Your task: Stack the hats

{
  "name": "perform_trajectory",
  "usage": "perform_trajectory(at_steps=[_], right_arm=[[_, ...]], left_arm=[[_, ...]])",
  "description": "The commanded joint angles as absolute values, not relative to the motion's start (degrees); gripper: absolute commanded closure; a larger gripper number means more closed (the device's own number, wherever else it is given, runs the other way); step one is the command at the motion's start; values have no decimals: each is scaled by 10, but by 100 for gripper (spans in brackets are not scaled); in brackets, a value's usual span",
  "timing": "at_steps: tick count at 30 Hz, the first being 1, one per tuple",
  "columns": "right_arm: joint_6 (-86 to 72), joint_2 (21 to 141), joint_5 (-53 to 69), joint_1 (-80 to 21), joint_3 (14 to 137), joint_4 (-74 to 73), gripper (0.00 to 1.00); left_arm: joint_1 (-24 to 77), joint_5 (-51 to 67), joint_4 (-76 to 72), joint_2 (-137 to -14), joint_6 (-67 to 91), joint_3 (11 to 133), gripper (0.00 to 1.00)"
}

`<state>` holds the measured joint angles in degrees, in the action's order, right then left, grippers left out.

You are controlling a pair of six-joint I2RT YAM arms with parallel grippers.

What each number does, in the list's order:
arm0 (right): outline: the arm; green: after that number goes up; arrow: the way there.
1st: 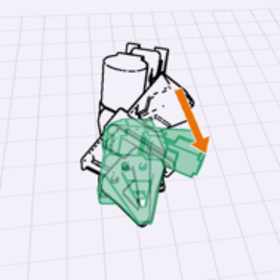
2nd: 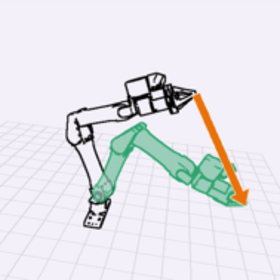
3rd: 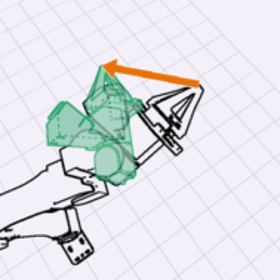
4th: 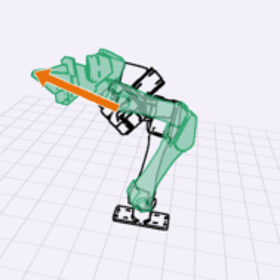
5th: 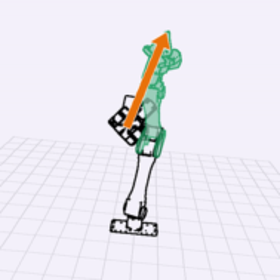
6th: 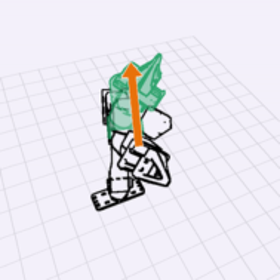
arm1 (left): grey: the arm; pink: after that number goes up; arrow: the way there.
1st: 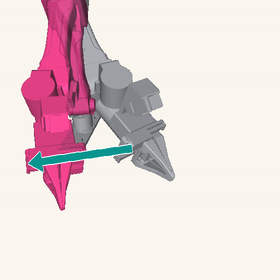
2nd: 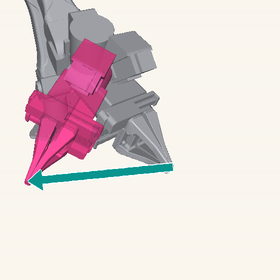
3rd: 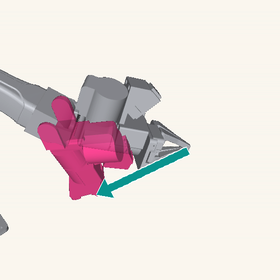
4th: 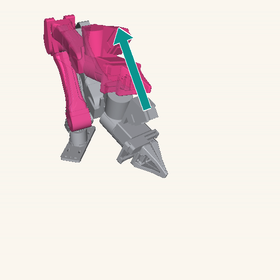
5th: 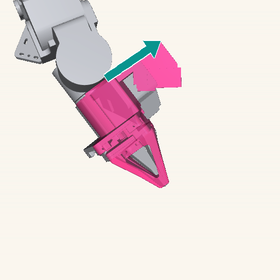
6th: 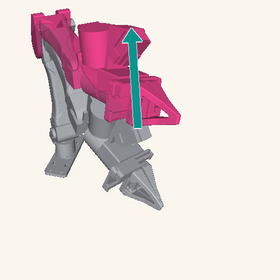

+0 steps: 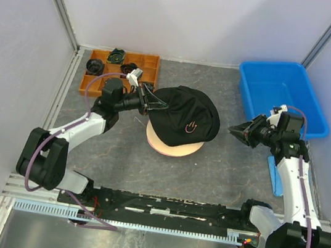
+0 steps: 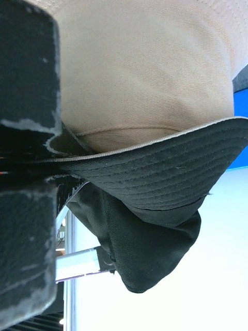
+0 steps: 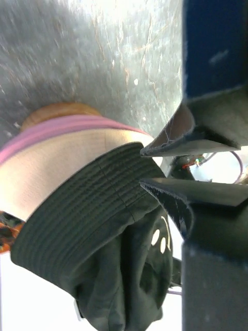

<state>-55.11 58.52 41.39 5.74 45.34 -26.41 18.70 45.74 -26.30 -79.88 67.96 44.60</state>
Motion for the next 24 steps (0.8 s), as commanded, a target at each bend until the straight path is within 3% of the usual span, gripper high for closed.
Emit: perform_trajectory(at_steps=[1,2,3,9,17,24], right_arm=[[-410,568,254,65,536,-451,83],[-388,570,214,66,554,-486,97],[-362,571,171,65,568,-516,100],[-265,591,-6,66,609,-620,100],[-237,616,-130,65,581,-601,100],[-251,705,-142,66,575,-517,100]], left_arm=[[187,471,-294,-807,694,434,97],[187,472,-298,-808,695,434,97],[187,473,-299,-810,695,434,97],[186,478,-331,-818,712,428,97],[184,482,-337,-818,715,430,97],[177,481,-335,-810,716,427,97]])
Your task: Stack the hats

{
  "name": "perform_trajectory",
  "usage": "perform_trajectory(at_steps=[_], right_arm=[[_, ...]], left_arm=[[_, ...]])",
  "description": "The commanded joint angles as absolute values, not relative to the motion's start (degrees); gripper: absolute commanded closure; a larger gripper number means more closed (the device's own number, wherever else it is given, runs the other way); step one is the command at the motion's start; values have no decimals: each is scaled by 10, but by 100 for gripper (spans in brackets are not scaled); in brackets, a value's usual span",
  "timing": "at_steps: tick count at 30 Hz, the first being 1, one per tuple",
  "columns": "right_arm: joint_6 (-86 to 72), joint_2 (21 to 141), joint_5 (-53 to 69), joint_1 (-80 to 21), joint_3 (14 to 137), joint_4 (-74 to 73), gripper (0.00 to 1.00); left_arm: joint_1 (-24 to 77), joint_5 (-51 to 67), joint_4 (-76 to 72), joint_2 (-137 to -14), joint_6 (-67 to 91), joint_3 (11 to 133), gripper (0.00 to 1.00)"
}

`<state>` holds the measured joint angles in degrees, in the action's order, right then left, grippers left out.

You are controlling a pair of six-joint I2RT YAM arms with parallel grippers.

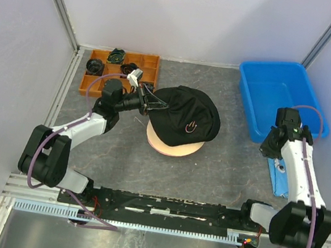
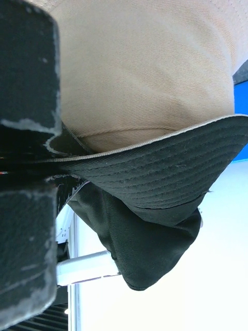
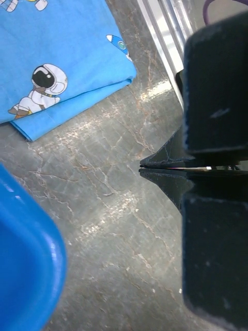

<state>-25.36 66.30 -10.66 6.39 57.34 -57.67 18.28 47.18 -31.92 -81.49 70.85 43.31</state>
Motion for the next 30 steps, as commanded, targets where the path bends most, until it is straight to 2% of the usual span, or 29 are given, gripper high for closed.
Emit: perform_trajectory(at_steps=[1,17,30], right_arm=[[-253,721,-142,66,577,-505,100],[-283,909,-126,79,653,-387,100],[-289,1037,-66,79,796,-381,100]], left_arm=[[176,481,-334,-809,715,427,97],[141,488,-307,-785,704,416,97],[138,489,-313,-807,703,418,97]])
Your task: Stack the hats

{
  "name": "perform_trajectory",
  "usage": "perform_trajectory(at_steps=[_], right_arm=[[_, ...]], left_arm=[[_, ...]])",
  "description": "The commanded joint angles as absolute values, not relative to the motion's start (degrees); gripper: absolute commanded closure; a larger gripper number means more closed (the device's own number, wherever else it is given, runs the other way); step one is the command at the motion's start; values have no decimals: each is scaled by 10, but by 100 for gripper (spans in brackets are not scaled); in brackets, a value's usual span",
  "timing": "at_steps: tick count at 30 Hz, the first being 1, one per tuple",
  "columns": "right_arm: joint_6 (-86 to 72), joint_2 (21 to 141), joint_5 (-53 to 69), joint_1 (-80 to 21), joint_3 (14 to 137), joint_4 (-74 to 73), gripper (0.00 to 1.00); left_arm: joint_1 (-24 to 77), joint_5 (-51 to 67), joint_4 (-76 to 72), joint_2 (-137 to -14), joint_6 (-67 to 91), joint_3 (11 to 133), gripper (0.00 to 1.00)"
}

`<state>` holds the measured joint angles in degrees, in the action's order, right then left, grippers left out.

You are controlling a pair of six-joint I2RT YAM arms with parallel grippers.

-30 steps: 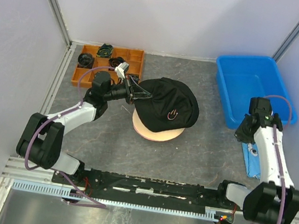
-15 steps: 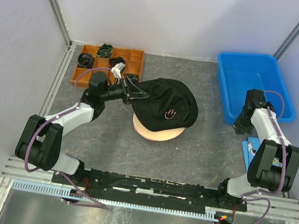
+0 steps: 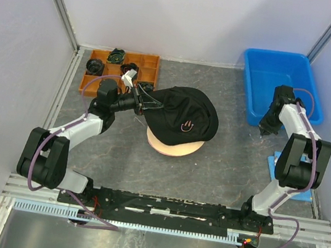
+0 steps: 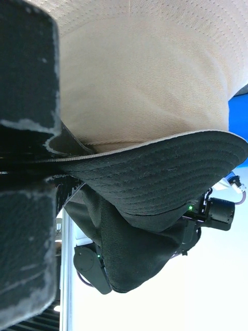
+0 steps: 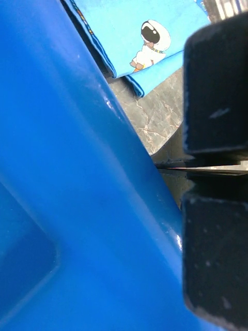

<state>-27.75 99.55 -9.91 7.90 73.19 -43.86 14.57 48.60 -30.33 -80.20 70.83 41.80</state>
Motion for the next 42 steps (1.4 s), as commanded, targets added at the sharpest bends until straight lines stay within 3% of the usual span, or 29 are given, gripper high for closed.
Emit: perform_trajectory(at_steps=[1,11,21,26,31,39,42], right_arm=[[-291,1039,-63,79,804,-382,100],[-328,879,20,77,752,-420,99],[-485,666,178,42,571,-342,65],[-624,598,231,2,412,-174,53],[-759,569,250,-8,264,91,50],[-875,581,250,-3,167,342,51],[-885,590,277,9,155,375,50]], left_arm=[[138,489,-314,-807,704,418,97],[138,487,-324,-807,708,410,97],[139,495,-345,-823,720,415,97],[139,500,-352,-831,724,420,97],[140,503,-353,-832,727,422,97],[140,506,-352,-828,729,422,97],[139,505,-351,-828,730,424,97]])
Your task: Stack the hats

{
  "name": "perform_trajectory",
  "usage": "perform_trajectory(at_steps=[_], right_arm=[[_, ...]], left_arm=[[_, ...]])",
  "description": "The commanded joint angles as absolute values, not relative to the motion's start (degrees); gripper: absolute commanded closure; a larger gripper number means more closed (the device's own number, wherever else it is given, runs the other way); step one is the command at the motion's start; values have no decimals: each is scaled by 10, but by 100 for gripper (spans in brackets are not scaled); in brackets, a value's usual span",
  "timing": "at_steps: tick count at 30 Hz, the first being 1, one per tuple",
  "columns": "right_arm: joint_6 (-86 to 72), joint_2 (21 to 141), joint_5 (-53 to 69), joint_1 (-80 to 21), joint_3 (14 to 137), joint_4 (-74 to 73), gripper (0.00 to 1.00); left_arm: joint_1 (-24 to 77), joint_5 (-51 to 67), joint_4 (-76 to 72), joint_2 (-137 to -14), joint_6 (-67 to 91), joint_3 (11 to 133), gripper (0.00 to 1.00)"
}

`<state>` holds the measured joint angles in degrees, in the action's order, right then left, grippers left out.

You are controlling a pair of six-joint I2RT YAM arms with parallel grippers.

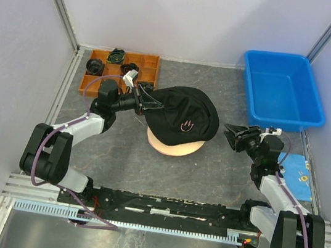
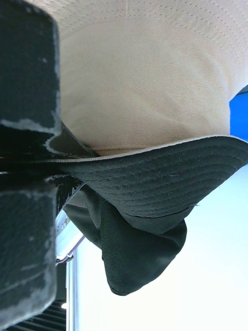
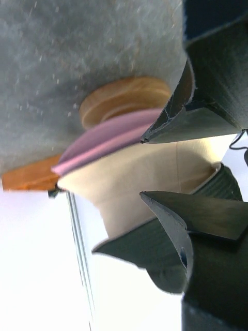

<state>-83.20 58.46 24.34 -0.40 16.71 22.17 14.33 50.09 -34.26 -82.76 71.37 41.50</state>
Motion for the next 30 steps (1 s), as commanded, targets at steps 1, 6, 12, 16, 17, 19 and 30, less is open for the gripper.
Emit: perform_trajectory(at_steps=[1,6,12,16,17,19,30], right_arm=[[-888,598,286,11,151,393,49],[-935,682,343,13,142,546,45],[-914,703,382,12,163,519,41],[-901,682,397,8,178,480,39],[-901,679,402,7,180,478,39],[-900,674,409,2,181,472,39],[-911,702,398,-59,172,529,39]], left_arm=[[140,506,-351,-829,731,425,97],[140,506,-348,-829,731,426,97],[140,504,-346,-826,732,425,97],[141,503,-346,-826,732,425,97],[142,503,-345,-828,732,426,97],[142,503,-345,-830,732,427,97],[148,499,-345,-837,735,432,97]])
